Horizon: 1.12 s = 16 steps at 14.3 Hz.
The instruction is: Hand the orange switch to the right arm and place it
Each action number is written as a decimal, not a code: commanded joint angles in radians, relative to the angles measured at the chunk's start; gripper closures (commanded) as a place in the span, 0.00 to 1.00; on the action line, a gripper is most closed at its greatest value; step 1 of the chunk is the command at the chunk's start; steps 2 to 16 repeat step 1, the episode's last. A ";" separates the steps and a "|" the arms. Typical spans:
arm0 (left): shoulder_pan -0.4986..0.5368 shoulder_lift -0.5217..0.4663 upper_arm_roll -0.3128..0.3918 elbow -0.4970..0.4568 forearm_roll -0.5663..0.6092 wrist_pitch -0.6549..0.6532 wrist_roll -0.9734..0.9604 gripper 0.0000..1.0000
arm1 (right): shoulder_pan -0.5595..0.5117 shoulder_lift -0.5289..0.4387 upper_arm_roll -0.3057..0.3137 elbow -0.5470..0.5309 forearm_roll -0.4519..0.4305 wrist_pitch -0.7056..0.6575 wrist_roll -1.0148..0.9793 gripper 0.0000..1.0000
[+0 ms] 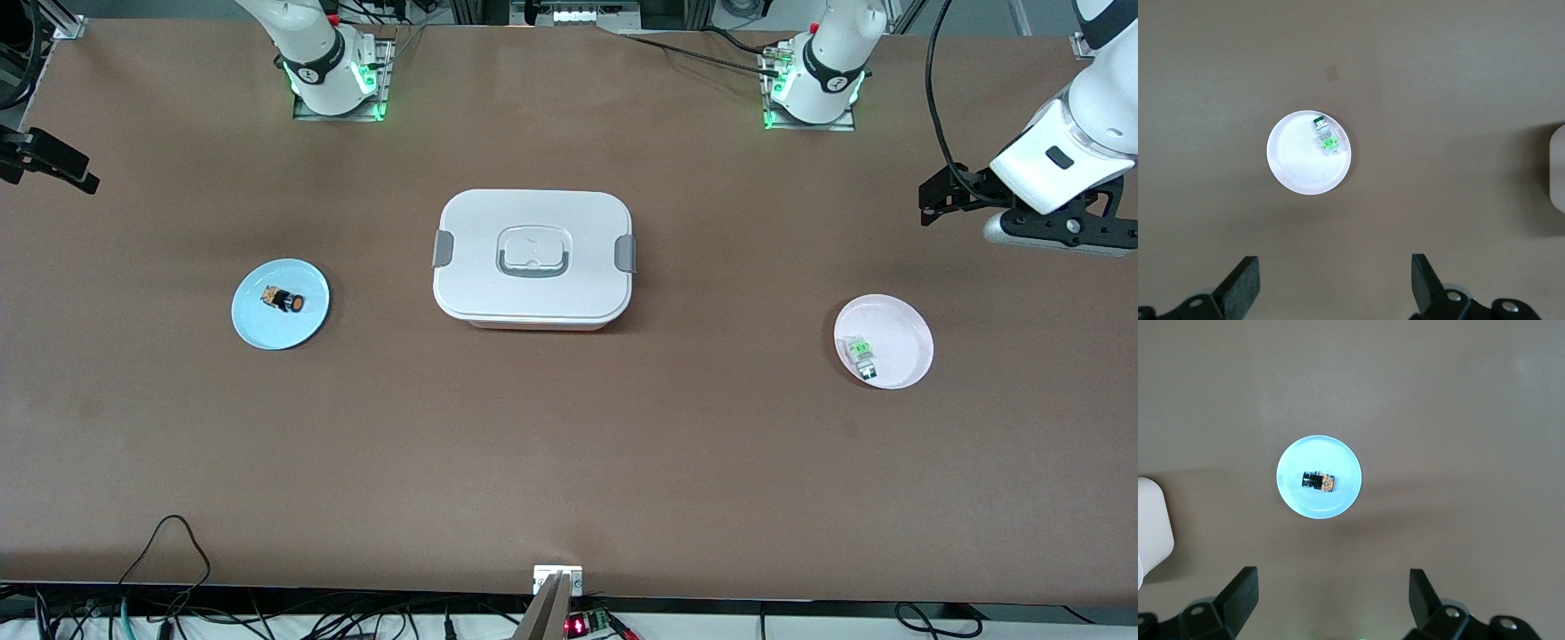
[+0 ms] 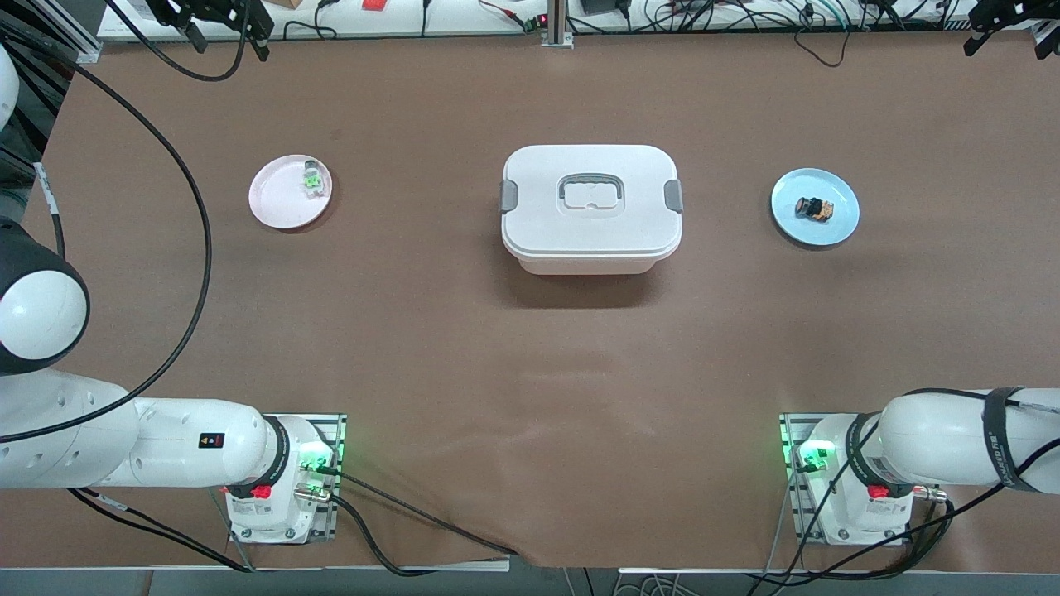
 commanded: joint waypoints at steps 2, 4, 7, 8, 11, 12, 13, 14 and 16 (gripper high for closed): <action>-0.002 0.003 -0.002 0.020 0.025 -0.013 -0.011 0.00 | 0.007 0.003 0.006 0.020 0.010 -0.017 -0.007 0.00; -0.002 0.003 -0.002 0.020 0.025 -0.013 -0.011 0.00 | 0.007 0.003 0.006 0.020 0.010 -0.017 -0.007 0.00; -0.002 0.003 -0.002 0.020 0.025 -0.013 -0.011 0.00 | 0.007 0.003 0.006 0.020 0.010 -0.017 -0.007 0.00; -0.002 0.003 -0.002 0.020 0.025 -0.013 -0.011 0.00 | 0.007 0.003 0.006 0.020 0.010 -0.017 -0.007 0.00; -0.002 0.003 -0.002 0.020 0.025 -0.013 -0.011 0.00 | 0.007 0.003 0.006 0.020 0.010 -0.017 -0.007 0.00; -0.002 0.003 -0.002 0.020 0.025 -0.013 -0.011 0.00 | 0.007 0.003 0.006 0.020 0.010 -0.017 -0.007 0.00; -0.002 0.003 -0.002 0.020 0.025 -0.013 -0.011 0.00 | 0.007 0.003 0.006 0.020 0.010 -0.017 -0.007 0.00; -0.002 0.003 -0.002 0.020 0.025 -0.013 -0.011 0.00 | 0.007 0.003 0.006 0.020 0.010 -0.017 -0.007 0.00; -0.002 0.003 -0.002 0.020 0.025 -0.013 -0.011 0.00 | 0.007 0.003 0.006 0.020 0.010 -0.017 -0.007 0.00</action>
